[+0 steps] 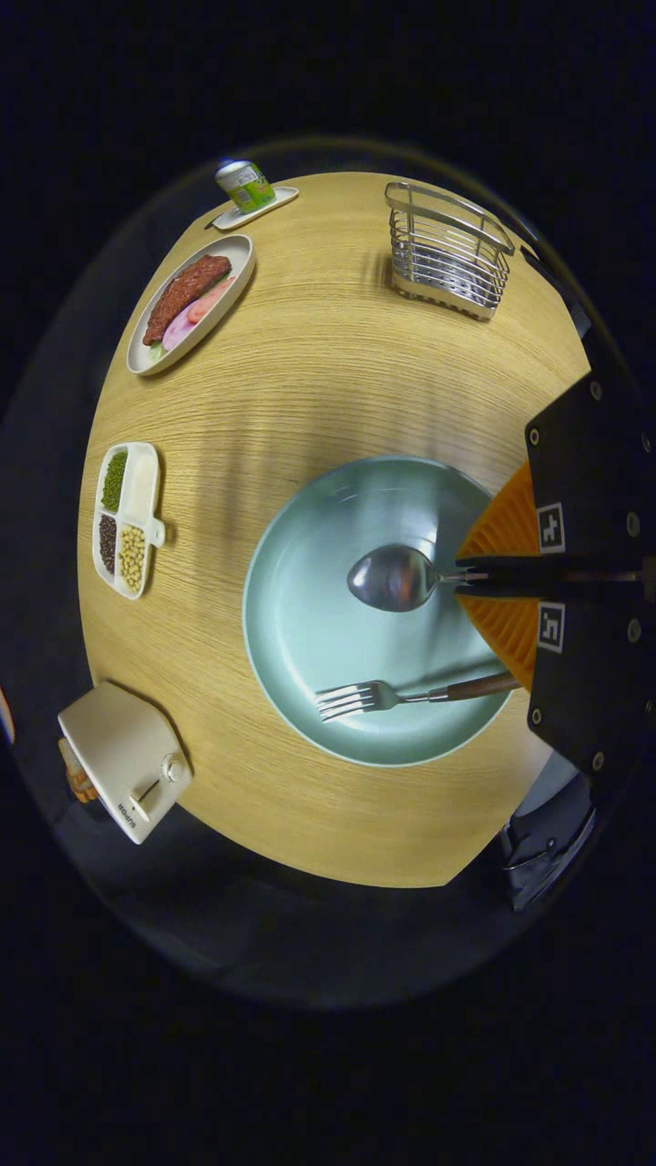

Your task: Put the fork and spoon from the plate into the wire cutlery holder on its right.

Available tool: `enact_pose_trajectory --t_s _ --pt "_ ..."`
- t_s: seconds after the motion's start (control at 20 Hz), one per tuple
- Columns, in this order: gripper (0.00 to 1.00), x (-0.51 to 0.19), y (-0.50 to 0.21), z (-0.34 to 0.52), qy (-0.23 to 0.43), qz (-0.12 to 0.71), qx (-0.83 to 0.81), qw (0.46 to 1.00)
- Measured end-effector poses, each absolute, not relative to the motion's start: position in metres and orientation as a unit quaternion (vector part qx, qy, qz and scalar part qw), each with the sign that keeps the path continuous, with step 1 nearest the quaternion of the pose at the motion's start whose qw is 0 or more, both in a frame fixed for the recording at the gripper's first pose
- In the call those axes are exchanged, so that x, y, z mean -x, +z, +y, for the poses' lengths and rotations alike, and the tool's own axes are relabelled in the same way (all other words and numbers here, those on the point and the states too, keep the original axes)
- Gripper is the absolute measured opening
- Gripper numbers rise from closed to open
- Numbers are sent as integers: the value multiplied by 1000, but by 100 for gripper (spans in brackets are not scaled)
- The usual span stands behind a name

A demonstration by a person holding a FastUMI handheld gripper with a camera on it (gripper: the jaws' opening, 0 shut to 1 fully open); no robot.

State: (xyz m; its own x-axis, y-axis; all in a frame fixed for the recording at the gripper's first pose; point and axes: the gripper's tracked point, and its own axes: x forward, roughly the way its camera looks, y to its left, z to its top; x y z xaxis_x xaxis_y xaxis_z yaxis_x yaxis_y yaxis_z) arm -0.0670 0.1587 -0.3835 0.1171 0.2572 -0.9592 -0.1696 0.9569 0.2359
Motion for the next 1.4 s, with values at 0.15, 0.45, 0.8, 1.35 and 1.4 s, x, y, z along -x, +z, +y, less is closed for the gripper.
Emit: enact_pose_trajectory --t_s 0.15,0.45,0.8,1.35,1.4 --pt "4 58 -376 160 143 637 -63 755" --pt "4 48 -347 153 144 588 -110 788" --pt "4 39 -294 95 108 493 -136 852" --pt "4 42 -246 -74 -44 361 -149 920" --pt "4 42 -249 -79 -50 358 -147 921"
